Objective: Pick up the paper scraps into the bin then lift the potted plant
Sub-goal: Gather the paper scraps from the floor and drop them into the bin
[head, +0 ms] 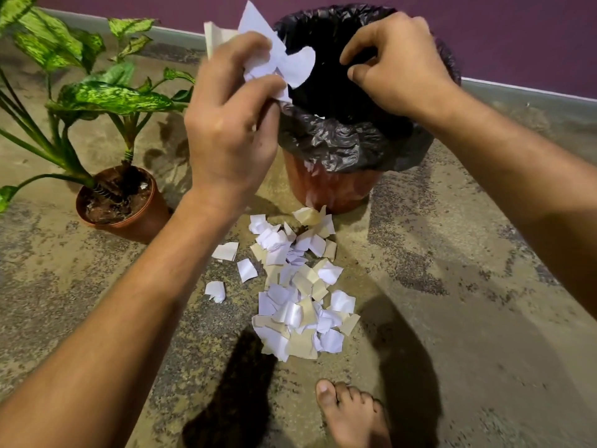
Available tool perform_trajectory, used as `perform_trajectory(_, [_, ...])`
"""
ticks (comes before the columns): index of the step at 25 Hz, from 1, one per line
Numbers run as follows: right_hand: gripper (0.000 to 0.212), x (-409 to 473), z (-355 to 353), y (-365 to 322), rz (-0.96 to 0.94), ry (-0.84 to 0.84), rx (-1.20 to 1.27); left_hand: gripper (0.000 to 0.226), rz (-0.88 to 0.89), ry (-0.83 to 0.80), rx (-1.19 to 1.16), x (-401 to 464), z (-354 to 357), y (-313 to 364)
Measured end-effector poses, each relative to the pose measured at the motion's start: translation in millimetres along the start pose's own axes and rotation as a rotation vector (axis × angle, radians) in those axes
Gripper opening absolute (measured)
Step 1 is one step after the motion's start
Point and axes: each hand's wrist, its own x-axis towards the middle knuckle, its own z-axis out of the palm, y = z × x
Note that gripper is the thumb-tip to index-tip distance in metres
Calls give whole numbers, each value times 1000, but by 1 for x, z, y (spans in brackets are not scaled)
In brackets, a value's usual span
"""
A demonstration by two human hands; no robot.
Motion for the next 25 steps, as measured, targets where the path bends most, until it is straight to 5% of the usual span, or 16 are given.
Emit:
perform_trajectory(3, [42,7,2,2,-4,11,-7,13,-82,-103,22,24,16,5])
perform_trajectory(6, [71,0,23,2,-48,107,-236,24,-169,-380,72,50,32,8])
perform_trajectory(9, [56,-18,38,-2,-143,165,-357,43,-235,-551,26,64,40,11])
perform_trajectory(15, [42,-10,26,-11,-126,-23,-364,40,-203,-431,-23,30,13,14])
perform_trajectory(19, [21,-22,4,-27,22,-408,-401,34,-240,-311,-42,-38,-12,4])
perform_trajectory(21, [35,48,-28,-43,-255,-162,-350,42,-322,-330,-28,-79,-23,-3])
perform_trajectory(23, [33,115,-89,-108,-416,-411,-169,58,-531,-477,6,-115,-31,-17])
perform_trajectory(25, [28,153,-130,-133,-652,-185,-255,77,-698,-689,68,-147,-35,-37])
